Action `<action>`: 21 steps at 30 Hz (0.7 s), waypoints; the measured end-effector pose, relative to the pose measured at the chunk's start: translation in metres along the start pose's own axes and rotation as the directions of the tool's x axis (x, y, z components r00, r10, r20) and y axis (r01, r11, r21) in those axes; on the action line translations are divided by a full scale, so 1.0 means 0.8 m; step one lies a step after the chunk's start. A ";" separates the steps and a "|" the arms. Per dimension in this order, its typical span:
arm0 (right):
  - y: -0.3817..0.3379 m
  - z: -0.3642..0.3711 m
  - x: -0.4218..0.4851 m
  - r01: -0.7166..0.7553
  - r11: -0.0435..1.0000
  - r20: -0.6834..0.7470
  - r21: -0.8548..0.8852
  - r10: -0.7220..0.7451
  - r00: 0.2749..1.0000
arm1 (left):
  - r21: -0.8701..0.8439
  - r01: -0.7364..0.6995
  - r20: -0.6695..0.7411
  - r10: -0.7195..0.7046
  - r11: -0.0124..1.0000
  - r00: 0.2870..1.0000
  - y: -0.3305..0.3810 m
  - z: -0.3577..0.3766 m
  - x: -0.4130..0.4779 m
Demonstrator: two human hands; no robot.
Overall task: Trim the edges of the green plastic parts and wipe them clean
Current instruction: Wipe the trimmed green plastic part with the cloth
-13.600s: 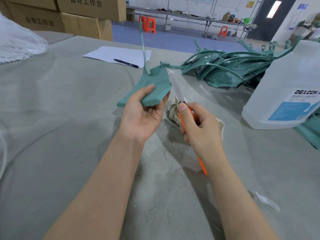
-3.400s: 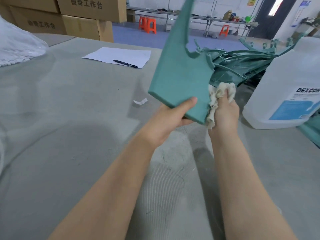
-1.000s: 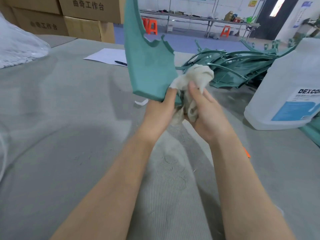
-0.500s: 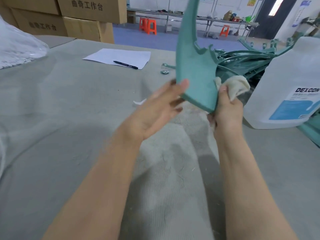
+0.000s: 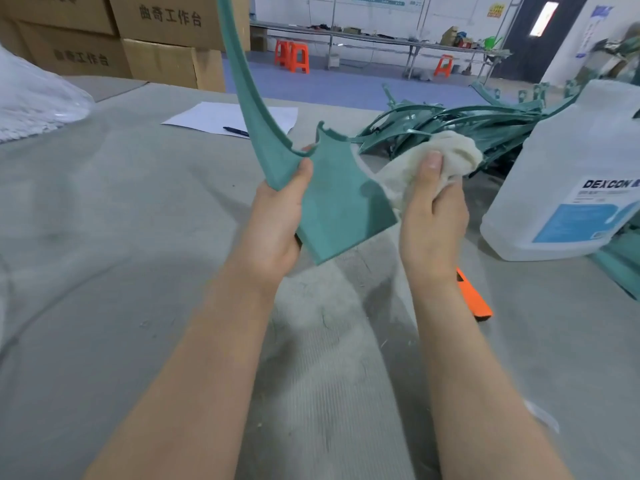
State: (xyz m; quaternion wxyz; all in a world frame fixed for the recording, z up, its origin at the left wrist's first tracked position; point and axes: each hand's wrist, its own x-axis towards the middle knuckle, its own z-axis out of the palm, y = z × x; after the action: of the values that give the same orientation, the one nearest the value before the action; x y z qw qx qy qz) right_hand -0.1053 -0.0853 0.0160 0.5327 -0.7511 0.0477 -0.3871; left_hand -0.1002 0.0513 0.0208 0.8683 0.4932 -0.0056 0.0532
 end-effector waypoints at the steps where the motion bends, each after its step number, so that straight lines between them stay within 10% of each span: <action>1: -0.008 0.005 -0.007 0.093 0.995 0.030 0.037 -0.095 0.995 | 0.030 -0.021 -0.013 0.022 0.999 1.000 -0.002 0.001 0.000; 4: -0.026 0.034 -0.040 0.349 0.935 0.264 0.067 -0.354 0.897 | -0.037 0.006 0.072 -0.004 0.999 0.997 -0.007 0.001 -0.001; 7: -0.022 0.055 -0.057 0.390 0.917 0.537 -0.081 -0.289 0.792 | -0.270 0.171 0.191 -0.121 0.947 0.974 -0.001 0.000 -0.002; 15: 0.012 0.024 -0.004 0.062 0.906 0.311 -0.419 0.079 0.947 | -0.186 0.204 0.239 -0.157 0.961 0.958 -0.013 0.024 -0.017; 21: -0.031 0.063 -0.075 0.351 0.885 0.576 -0.307 -0.121 0.808 | -0.344 0.252 0.251 -0.170 0.905 0.953 0.003 -0.003 -0.005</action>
State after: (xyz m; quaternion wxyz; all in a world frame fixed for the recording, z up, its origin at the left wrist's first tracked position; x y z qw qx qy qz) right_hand -0.1239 -0.0068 -0.0017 0.3059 -0.9215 -0.1228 -0.2055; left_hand -0.1045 0.0543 0.0215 0.9407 0.3202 -0.0556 -0.0971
